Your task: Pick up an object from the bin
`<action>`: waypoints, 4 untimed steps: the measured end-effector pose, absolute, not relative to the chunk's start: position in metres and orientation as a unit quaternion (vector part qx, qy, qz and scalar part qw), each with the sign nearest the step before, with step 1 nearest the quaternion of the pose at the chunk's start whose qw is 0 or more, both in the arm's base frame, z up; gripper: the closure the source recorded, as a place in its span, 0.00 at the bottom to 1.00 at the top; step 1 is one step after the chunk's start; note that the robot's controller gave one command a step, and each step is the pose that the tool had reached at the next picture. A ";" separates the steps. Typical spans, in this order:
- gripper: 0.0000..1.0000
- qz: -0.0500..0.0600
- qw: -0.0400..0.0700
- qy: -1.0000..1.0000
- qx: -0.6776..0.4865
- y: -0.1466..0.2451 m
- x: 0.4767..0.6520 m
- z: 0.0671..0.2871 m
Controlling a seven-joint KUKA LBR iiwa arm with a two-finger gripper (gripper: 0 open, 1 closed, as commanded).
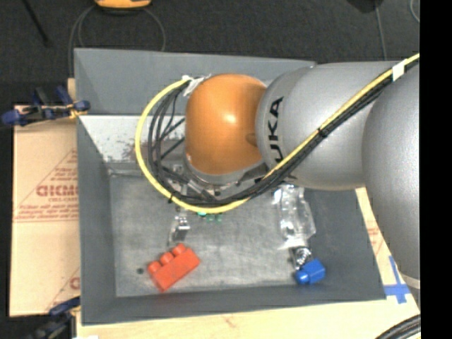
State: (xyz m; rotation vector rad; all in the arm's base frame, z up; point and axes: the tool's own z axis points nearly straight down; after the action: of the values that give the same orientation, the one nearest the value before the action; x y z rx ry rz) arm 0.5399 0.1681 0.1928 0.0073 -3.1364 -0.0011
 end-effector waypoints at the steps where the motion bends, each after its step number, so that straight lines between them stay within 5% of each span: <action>1: 0.00 0.000 -0.003 -0.989 0.151 0.149 0.494 0.084; 3: 0.00 -0.001 0.000 -0.993 0.115 0.152 0.484 0.105; 4: 0.00 -0.002 -0.015 -0.992 0.123 0.147 0.484 0.078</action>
Offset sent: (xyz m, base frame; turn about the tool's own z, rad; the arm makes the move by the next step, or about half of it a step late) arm -0.0532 -0.0201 -0.1228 -0.3062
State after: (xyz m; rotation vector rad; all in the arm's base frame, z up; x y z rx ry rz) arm 0.4839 0.1475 0.0782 0.3901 -3.1467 -0.0072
